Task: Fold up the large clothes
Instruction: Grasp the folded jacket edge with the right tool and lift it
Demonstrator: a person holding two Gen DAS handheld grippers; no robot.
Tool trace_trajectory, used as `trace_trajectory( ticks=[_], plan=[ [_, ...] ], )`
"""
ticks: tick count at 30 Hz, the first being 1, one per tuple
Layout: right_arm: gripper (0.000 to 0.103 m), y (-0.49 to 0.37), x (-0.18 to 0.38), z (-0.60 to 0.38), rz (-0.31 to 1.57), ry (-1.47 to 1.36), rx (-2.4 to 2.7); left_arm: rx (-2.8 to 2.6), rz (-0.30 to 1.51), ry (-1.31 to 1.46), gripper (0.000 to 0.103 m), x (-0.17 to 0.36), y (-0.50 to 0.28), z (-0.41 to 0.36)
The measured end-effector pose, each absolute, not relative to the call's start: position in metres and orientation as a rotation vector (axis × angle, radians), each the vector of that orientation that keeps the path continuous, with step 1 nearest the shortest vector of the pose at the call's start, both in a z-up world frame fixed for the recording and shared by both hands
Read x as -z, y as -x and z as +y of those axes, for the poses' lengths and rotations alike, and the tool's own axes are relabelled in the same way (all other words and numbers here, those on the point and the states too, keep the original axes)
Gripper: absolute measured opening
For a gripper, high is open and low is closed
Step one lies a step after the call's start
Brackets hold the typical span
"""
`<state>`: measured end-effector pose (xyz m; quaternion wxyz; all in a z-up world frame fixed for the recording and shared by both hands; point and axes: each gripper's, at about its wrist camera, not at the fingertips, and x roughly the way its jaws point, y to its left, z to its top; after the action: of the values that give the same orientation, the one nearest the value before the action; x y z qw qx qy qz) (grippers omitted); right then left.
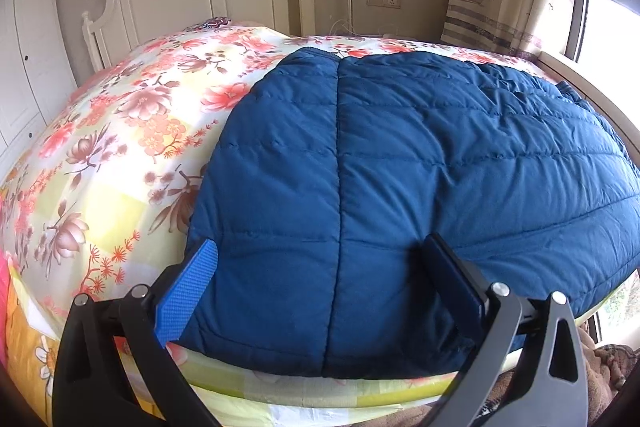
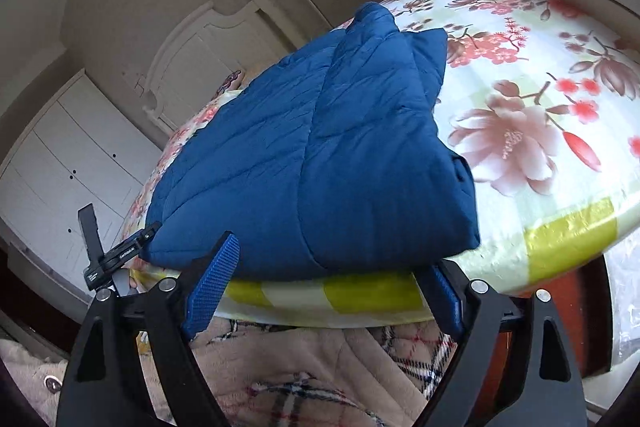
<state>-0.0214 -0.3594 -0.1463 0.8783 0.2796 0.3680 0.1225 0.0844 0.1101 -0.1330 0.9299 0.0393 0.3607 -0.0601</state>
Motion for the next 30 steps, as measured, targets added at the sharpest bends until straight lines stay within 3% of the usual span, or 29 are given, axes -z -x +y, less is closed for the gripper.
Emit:
trace_trajectory(
  ticks=[4,8,9,10,13,14,21,27,30],
  plan=[
    [0.095,-0.017,0.144,-0.349,0.778,-0.648,-0.192,0.132,0.741,-0.077,0.101,0.135,-0.086,0.110],
    [0.096,-0.048,0.145,-0.348,0.740,-0.749,-0.111,0.140,0.741,-0.082,0.101,0.135,-0.087,0.110],
    [0.086,-0.050,0.146,-0.349,0.726,-0.763,-0.102,0.138,0.742,-0.088,0.101,0.134,-0.087,0.110],
    [0.069,-0.050,0.147,-0.350,0.696,-0.771,-0.094,0.133,0.745,-0.094,0.101,0.132,-0.086,0.108],
    [0.044,-0.038,0.146,-0.357,0.589,-0.776,-0.127,0.134,0.742,-0.106,0.100,0.116,-0.085,0.098],
    [0.041,-0.035,0.144,-0.358,0.573,-0.764,-0.133,0.146,0.727,-0.114,0.101,0.108,-0.086,0.092],
    [0.039,-0.026,0.119,-0.349,0.506,-0.624,-0.143,0.208,0.722,-0.208,0.101,0.058,-0.168,-0.004],
    [0.039,-0.025,0.105,-0.340,0.497,-0.530,-0.130,0.188,0.960,-0.269,0.101,0.095,-0.285,-0.066],
    [0.039,-0.024,0.094,-0.334,0.488,-0.484,-0.131,0.204,0.996,-0.238,0.100,0.105,-0.297,-0.061]
  ],
)
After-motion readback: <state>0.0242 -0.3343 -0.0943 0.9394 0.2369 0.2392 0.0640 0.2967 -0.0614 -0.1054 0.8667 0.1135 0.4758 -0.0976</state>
